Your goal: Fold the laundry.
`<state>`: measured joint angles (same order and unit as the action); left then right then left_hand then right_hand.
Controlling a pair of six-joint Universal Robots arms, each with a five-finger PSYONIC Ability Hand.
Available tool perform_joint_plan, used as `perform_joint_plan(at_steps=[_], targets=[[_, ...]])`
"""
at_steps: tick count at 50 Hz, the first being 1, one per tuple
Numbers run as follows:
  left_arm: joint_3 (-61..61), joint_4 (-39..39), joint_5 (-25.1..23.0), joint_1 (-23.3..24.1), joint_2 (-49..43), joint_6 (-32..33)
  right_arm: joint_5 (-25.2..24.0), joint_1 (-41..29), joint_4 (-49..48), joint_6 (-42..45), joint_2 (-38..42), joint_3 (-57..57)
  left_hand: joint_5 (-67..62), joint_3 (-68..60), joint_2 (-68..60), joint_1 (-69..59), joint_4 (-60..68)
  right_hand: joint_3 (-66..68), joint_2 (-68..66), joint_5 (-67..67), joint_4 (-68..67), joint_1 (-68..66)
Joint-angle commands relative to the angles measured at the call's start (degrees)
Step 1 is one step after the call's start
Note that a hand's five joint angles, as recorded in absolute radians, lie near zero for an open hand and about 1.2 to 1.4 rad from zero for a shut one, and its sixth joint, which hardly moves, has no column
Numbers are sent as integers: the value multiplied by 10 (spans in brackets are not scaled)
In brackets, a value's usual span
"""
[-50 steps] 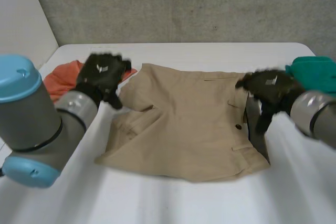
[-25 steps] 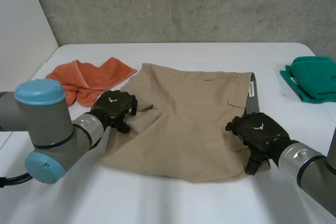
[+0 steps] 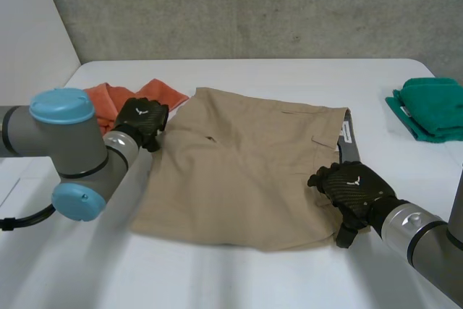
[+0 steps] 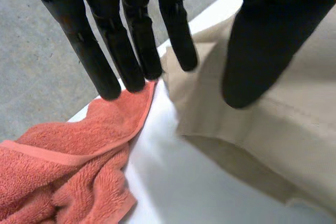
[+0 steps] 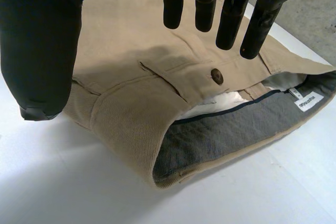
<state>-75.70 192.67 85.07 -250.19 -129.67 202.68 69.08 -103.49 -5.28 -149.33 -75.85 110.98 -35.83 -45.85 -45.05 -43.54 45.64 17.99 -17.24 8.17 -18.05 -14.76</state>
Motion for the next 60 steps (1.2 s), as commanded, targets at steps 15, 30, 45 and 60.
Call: perform_joint_plan(at_steps=[15, 30, 45, 60], targets=[[-122, -12, 20, 3, 164, 19, -4, 8, 25, 60, -60, 39, 277, 277, 269, 254, -275, 93, -100, 91, -92, -125], [-340, -73, -11, 24, 296, 22, -1, 29, -33, 144, -28, 71, 64, 64, 56, 41, -62, 198, -206, 196, -198, -231], [-364, -86, -17, 20, 270, 19, 4, 34, -47, 133, -12, 68, 82, 82, 74, 59, -80, 620, -628, 618, -619, -652], [-356, 9, -11, 31, 213, 24, 33, 42, -43, 112, -14, 72, -137, -136, -144, -159, 138, 620, -628, 618, -619, -652]])
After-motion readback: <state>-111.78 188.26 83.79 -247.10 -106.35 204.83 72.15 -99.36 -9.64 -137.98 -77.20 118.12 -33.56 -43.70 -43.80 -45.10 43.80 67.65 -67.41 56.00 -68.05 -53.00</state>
